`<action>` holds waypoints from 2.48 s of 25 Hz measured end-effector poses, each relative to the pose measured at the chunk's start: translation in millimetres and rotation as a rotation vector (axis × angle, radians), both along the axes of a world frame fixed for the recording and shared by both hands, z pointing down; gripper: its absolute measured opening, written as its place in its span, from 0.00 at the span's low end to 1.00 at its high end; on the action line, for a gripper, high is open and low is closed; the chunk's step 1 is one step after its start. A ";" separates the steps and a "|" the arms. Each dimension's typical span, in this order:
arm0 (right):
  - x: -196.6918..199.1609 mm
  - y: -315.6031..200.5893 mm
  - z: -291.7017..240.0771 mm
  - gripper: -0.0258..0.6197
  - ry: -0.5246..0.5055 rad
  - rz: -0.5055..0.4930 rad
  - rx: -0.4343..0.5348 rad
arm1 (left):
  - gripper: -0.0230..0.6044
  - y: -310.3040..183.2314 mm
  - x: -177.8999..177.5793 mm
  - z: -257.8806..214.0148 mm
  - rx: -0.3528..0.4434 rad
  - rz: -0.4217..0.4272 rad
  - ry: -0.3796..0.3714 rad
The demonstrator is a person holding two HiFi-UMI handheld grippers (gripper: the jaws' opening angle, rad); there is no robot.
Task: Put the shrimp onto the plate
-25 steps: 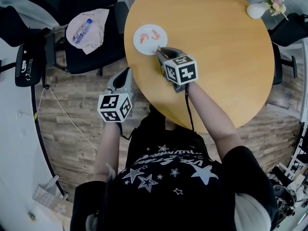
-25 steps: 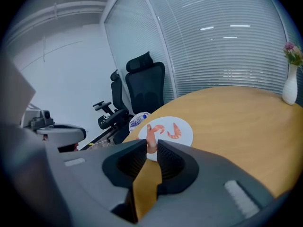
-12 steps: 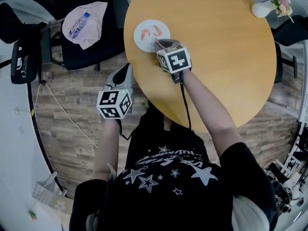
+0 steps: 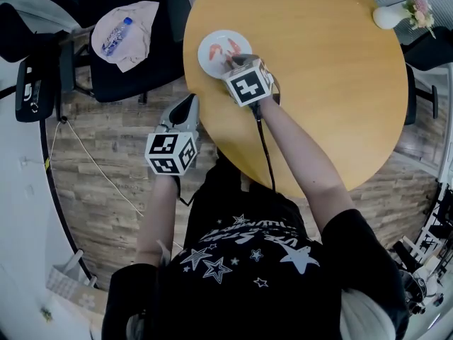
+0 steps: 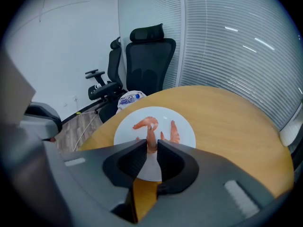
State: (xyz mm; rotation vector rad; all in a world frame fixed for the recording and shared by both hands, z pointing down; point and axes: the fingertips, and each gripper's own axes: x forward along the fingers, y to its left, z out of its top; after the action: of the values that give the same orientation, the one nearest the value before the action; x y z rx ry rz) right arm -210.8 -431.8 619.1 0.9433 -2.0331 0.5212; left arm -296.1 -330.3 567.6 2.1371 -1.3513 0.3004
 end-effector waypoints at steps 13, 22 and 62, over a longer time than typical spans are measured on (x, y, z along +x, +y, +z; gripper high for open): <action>-3.5 -5.3 2.9 0.15 0.099 -0.073 -0.003 | 0.04 -4.8 -0.9 2.2 -0.005 -0.011 -0.004; -3.8 -6.4 3.1 0.15 0.020 -0.050 -0.028 | 0.04 -5.6 1.5 2.6 -0.007 -0.007 -0.006; 54.2 72.2 -100.3 0.12 -0.251 -0.073 0.083 | 0.04 74.0 47.1 -78.2 0.129 -0.126 -0.064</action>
State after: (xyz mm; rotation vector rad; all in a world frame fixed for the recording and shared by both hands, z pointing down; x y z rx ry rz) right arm -156.6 -359.5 518.9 0.8843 -2.3212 0.5419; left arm -248.9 -256.4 489.4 2.1510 -1.5731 0.2392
